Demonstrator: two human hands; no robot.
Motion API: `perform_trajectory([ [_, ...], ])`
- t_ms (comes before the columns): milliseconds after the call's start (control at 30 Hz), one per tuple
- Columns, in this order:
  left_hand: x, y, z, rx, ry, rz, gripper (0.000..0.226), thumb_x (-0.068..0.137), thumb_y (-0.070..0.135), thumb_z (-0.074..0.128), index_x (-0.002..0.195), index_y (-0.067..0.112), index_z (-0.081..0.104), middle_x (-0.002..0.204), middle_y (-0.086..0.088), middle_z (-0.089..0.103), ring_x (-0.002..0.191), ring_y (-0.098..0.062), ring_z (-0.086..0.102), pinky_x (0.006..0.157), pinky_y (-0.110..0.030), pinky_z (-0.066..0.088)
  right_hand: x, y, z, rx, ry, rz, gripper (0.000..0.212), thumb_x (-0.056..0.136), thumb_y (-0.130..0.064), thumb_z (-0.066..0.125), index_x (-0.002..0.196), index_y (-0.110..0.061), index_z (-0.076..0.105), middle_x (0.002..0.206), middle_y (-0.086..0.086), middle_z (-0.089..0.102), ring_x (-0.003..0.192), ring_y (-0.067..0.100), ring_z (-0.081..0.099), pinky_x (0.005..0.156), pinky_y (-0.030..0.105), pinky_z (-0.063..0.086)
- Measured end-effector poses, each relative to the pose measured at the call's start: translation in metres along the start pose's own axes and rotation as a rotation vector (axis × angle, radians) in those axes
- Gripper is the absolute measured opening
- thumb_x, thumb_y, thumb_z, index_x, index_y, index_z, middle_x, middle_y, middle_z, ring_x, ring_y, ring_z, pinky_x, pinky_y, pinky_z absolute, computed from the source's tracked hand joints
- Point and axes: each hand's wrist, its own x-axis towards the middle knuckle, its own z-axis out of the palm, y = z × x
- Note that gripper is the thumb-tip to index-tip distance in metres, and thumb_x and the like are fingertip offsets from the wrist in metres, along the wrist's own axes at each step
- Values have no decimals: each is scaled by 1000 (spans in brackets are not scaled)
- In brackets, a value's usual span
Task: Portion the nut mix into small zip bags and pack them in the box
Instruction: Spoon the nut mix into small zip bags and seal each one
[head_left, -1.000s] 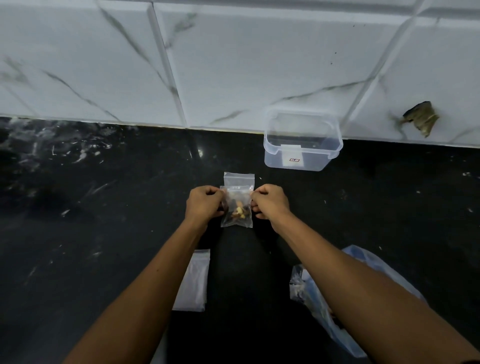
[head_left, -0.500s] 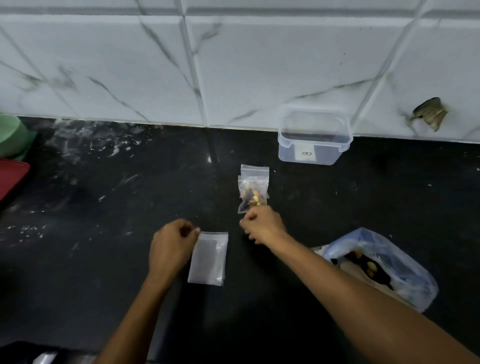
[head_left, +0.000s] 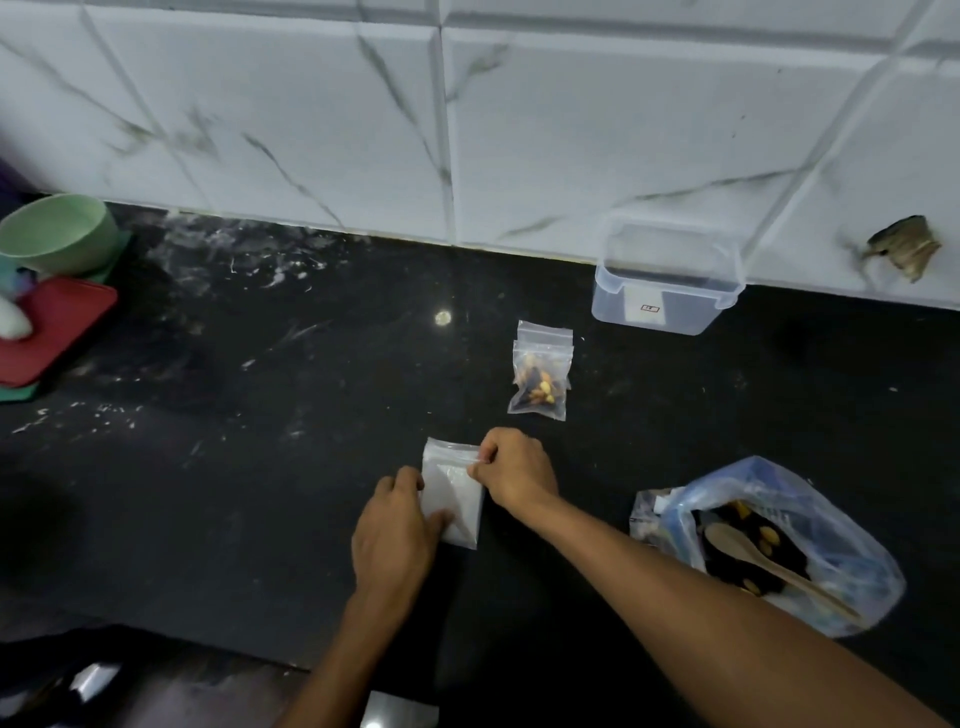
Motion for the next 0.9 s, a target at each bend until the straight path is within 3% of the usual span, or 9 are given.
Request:
perform_trajectory([
  [133,-2,0,-1,-16,9,-9,37,84,42,72,109,26,50,105,6,53,90,-13,54,75,-32,49,-2,2,-4,-25,-8,-48,22,78,-25,75,66,-28,57,100,0,63,91,15,60,77,31,51],
  [267,-11,4,-14,-56,149,49,20,89,44,63,95,29,52,97,9,54,85,-8,53,69,-28,47,-13,-3,-23,20,-82,-85,10,83,-26,72,76,-23,66,84,-6,64,76,6,59,64,23,44],
  [333,-14,11,-25,-184,169,99,14,92,41,61,91,28,57,93,10,59,80,-4,57,67,-25,50,-24,-9,-38,102,-113,-95,7,84,-25,70,80,-22,66,81,-7,64,73,4,59,60,21,44],
  [467,-19,42,-51,-530,72,164,14,95,32,59,85,26,66,82,7,67,76,-2,62,63,-19,47,-49,-21,-75,248,-98,-163,4,86,-23,68,86,-20,66,87,-3,66,81,10,64,72,27,54],
  [533,-20,60,-61,-665,26,210,19,95,34,58,85,23,69,81,3,69,76,-7,65,64,-27,55,-63,-23,-93,271,-28,-221,4,86,-24,68,85,-20,65,86,-3,66,80,9,64,72,27,55],
  [733,-30,112,-73,-957,-181,289,28,92,37,60,95,11,72,90,-8,73,85,-19,70,68,-25,55,-98,-8,-132,215,261,-390,7,85,-23,69,84,-18,65,79,-7,65,73,0,61,63,12,48],
  [800,-36,127,-71,-1031,-227,293,30,94,35,59,92,8,71,88,-9,74,83,-19,71,67,-25,54,-107,2,-138,170,350,-416,6,83,-19,71,83,-17,66,83,-7,65,75,2,61,66,17,50],
  [900,-48,149,-64,-1075,-303,318,26,97,26,58,89,4,70,85,-11,75,79,-17,72,64,-24,55,-121,22,-146,170,469,-414,8,81,-15,73,81,-12,66,86,-1,66,77,11,63,70,34,55],
])
